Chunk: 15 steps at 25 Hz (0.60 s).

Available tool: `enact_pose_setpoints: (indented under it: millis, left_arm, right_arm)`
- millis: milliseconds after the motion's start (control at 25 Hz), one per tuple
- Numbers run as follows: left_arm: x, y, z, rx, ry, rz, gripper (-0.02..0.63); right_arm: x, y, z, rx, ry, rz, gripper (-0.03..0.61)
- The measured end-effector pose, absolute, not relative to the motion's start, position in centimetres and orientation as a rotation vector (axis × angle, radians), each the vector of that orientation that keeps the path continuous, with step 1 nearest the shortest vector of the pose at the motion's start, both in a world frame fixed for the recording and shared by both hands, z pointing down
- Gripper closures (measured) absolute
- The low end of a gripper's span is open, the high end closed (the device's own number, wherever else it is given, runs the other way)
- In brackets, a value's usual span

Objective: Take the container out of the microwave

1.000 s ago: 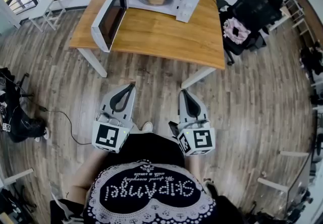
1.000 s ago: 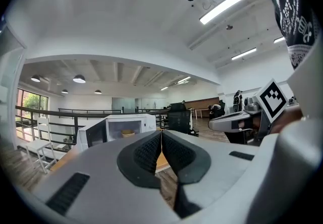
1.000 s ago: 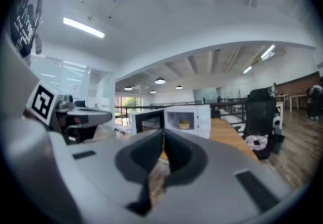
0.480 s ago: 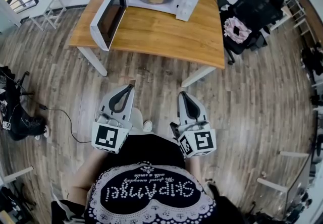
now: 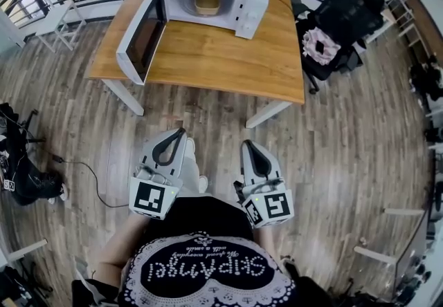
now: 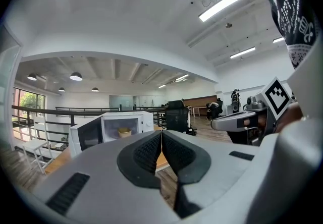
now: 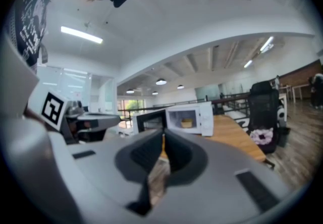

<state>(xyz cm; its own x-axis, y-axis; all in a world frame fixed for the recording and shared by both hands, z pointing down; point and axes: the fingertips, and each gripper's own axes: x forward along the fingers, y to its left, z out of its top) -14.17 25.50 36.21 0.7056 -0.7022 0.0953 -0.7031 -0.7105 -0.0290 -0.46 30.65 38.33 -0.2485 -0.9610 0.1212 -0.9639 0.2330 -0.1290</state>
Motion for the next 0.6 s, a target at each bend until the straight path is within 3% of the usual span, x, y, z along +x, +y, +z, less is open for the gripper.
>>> enact_pose_setpoints:
  millis: [600]
  left_arm:
    - [-12.5, 14.0, 35.8, 2.907, -1.15, 0.147, 0.586]
  right_arm:
    - [0.8, 18.9, 38.4, 1.934, -2.41, 0.309, 0.543]
